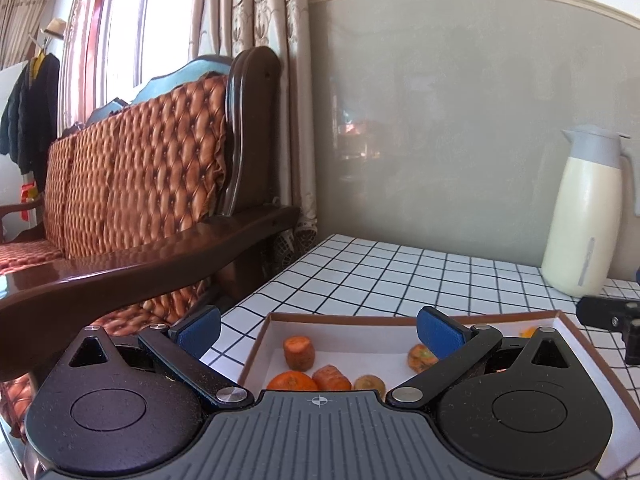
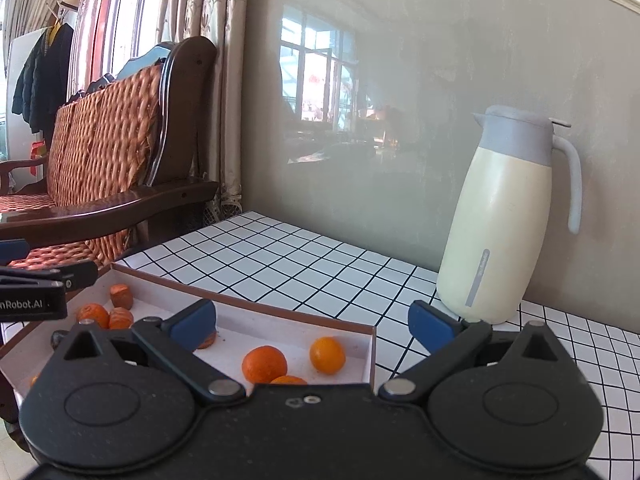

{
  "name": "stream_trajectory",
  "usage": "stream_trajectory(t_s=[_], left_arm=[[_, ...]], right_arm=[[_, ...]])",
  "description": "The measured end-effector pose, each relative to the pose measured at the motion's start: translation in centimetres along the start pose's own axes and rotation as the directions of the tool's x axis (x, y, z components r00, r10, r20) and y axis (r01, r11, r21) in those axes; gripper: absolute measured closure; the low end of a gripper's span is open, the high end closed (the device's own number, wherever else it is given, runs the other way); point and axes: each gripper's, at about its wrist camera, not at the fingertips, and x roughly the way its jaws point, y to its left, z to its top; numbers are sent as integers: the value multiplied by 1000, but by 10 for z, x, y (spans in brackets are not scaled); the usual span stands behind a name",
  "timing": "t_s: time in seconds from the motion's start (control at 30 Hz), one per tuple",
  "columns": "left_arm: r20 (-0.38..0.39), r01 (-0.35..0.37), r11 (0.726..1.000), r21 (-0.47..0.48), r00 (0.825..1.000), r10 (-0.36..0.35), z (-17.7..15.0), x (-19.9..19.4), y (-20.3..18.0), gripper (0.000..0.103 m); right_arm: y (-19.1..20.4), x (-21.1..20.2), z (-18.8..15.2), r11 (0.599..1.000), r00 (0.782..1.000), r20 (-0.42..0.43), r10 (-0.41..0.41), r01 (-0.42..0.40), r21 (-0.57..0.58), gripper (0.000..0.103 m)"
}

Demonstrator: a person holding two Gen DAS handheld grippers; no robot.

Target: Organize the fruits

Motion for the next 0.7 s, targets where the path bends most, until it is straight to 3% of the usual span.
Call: stream_trajectory(t_s=[0.4, 0.7], left_arm=[[42, 20, 1000, -18, 999, -19, -5, -78, 7, 0], [46, 53, 998, -41, 998, -51, -17, -145, 24, 0]], right_arm=[[5, -70, -3, 1000, 998, 57, 14, -15, 17, 6], [6, -140, -24, 1000, 998, 70, -3, 3, 6, 6]])
